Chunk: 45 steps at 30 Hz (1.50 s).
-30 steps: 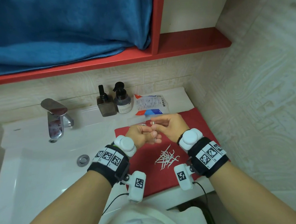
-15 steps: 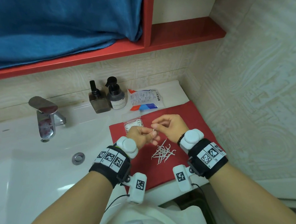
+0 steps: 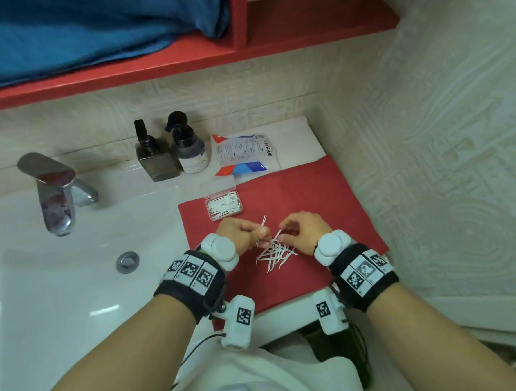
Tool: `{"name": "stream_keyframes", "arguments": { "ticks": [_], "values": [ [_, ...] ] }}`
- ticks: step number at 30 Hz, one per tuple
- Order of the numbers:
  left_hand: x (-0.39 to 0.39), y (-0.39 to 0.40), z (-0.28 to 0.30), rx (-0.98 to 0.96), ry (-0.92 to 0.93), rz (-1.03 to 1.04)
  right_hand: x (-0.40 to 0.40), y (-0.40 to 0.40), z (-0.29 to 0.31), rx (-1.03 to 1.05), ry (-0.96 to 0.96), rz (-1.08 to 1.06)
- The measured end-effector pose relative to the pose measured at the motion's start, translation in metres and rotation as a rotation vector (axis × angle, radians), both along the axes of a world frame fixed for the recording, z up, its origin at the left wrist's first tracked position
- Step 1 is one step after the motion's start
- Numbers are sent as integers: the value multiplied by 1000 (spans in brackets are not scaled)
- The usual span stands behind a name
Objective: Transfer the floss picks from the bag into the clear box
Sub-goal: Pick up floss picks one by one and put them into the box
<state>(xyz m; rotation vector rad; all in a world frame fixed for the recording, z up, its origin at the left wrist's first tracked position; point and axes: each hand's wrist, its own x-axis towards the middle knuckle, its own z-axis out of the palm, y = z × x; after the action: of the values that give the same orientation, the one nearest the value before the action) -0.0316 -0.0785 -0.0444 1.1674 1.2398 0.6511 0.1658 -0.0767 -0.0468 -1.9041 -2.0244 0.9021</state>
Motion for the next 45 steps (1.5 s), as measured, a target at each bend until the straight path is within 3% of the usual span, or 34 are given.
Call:
{"name": "stream_keyframes", "arguments": {
  "ticks": [8, 20, 32, 40, 45],
  "values": [
    [4, -5, -8, -2, 42, -18, 0, -5, -18, -107, -25, -87],
    [3, -12, -33, -29, 51, 74, -8, -1, 5, -19, 100, -71],
    [8, -15, -41, -112, -5, 95, -39, 3, -8, -1, 323, -283],
    [10, -4, -36, -71, 31, 22, -23, 7, -10, -128, 509, -239],
    [20, -4, -35, -80, -17, 49, -13, 7, -14, -167, 543, -350]
  ]
}}
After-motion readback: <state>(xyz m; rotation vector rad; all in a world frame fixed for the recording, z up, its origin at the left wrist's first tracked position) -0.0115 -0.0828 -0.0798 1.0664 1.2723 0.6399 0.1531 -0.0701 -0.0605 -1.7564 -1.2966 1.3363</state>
